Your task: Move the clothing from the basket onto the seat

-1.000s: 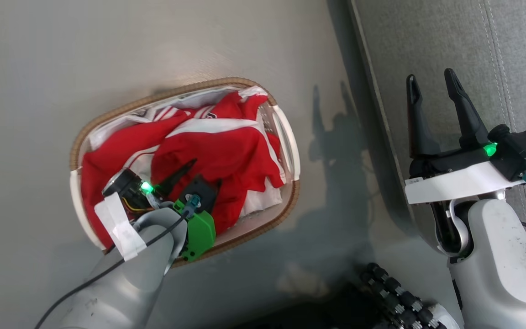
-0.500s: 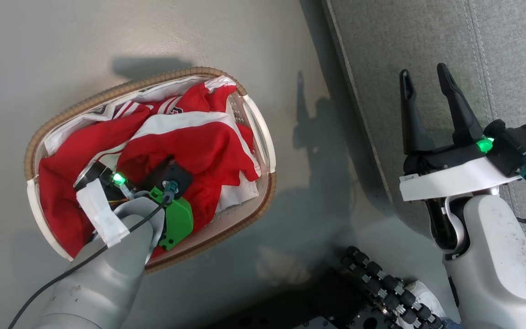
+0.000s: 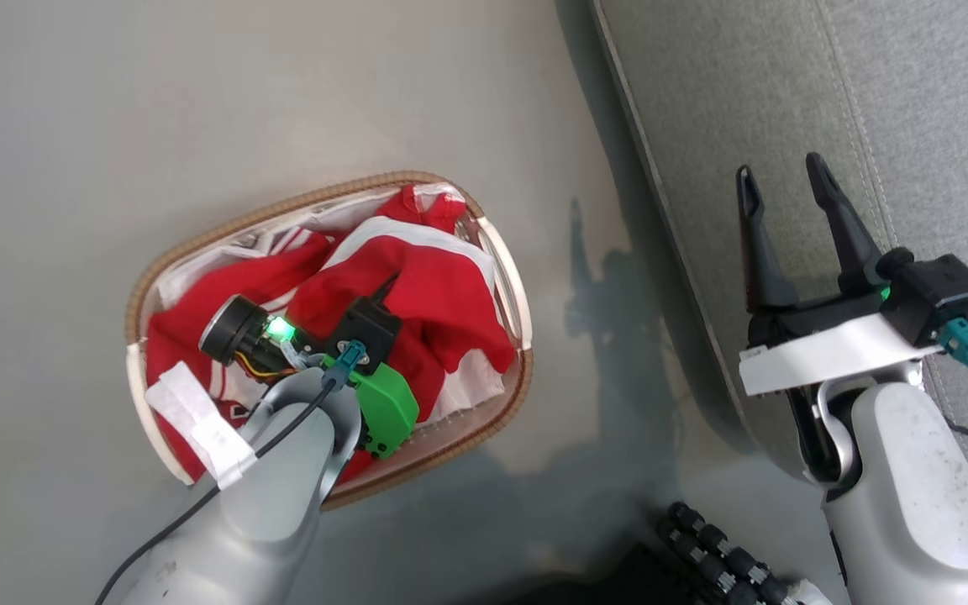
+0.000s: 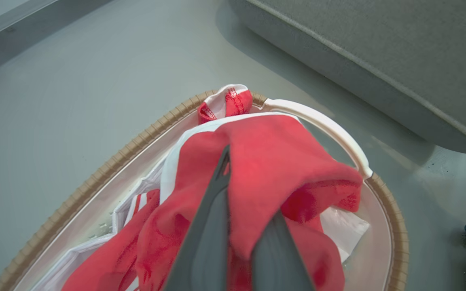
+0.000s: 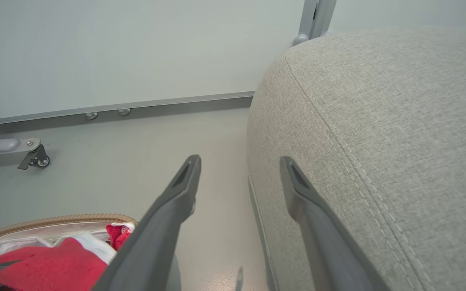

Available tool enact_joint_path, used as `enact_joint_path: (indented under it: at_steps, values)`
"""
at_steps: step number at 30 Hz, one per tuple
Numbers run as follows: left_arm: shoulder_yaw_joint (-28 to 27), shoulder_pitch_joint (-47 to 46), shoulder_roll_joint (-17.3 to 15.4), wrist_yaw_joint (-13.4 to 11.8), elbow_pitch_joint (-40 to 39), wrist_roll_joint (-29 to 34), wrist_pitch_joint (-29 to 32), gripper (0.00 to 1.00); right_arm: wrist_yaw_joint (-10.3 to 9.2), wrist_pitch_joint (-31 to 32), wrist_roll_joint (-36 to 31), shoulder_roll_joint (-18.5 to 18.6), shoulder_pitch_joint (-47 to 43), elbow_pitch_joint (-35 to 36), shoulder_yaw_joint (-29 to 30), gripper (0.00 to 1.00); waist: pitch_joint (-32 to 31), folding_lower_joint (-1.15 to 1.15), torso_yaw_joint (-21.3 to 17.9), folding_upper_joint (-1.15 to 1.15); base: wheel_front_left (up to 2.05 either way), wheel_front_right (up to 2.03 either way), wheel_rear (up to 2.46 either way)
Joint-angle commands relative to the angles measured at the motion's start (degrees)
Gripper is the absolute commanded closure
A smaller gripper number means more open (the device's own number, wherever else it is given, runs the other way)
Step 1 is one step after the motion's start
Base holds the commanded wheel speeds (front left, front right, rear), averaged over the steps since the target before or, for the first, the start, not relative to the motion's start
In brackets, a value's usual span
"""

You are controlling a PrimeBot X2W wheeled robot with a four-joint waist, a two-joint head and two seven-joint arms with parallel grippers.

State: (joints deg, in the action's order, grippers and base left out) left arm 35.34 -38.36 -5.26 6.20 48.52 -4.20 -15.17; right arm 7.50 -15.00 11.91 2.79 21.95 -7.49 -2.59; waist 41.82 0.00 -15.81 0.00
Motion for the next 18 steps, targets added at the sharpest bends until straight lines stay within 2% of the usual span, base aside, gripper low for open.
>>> enact_joint_path:
  at_steps: [1, 12, 18]
  values:
    - [-0.2, 1.6, -0.5, 0.3, -1.7, -0.9, 0.0, 1.0, -0.02, -0.3, -0.6, 0.2, -1.4, -0.5, 0.4, 0.0, -6.1, 0.0, 3.3, 0.0, 0.0, 0.0, 0.0]
    - [-2.1, 7.3, -2.3, 0.5, -15.7, -1.7, 0.0, 1.0, -0.02, -0.3, -5.1, 0.2, -8.3, -3.2, 1.0, 0.0, -22.1, 0.0, 8.0, 0.0, 0.0, 0.0, 0.0]
    - [-3.5, 9.1, -3.2, 0.6, -20.8, -1.6, 0.0, 1.0, -0.02, -0.3, -6.5, 0.2, -12.7, -4.4, 0.3, 0.0, -30.0, 0.0, 10.3, 0.0, 0.0, 0.0, 0.0]
